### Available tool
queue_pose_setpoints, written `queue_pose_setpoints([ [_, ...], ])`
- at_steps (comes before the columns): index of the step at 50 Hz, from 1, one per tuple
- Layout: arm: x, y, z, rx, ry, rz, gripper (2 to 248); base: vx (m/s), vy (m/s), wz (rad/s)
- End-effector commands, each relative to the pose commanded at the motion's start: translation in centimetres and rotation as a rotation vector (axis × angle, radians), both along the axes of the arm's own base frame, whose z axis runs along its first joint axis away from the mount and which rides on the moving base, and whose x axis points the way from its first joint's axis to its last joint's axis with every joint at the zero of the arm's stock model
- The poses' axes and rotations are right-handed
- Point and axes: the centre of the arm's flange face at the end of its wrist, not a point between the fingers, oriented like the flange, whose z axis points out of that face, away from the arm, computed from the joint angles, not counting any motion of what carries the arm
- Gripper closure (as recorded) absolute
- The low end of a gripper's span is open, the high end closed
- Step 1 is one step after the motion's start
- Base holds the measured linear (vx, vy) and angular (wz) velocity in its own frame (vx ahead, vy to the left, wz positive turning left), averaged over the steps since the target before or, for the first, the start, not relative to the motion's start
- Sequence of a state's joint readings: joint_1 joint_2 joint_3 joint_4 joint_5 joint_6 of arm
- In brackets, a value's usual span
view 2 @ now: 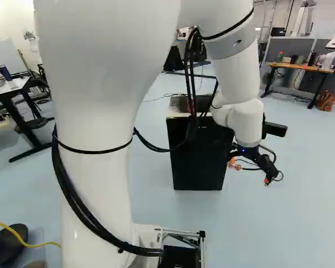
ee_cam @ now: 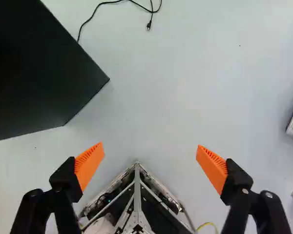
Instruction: Grab a drink from the fridge
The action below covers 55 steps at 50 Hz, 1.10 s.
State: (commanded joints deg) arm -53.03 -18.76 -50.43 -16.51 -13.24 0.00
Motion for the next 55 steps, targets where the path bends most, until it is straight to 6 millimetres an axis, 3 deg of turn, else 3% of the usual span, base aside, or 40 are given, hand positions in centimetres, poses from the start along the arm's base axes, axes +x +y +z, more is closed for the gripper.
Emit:
queue_pose_setpoints([
  [33,-0.1,5.4,0.5,-0.137,0.052,0.380,3,0.000,0.000,0.000],
  [55,0.8,8.7,-1.7,-0.161,0.056,0.604,3,0.000,0.000,0.000],
])
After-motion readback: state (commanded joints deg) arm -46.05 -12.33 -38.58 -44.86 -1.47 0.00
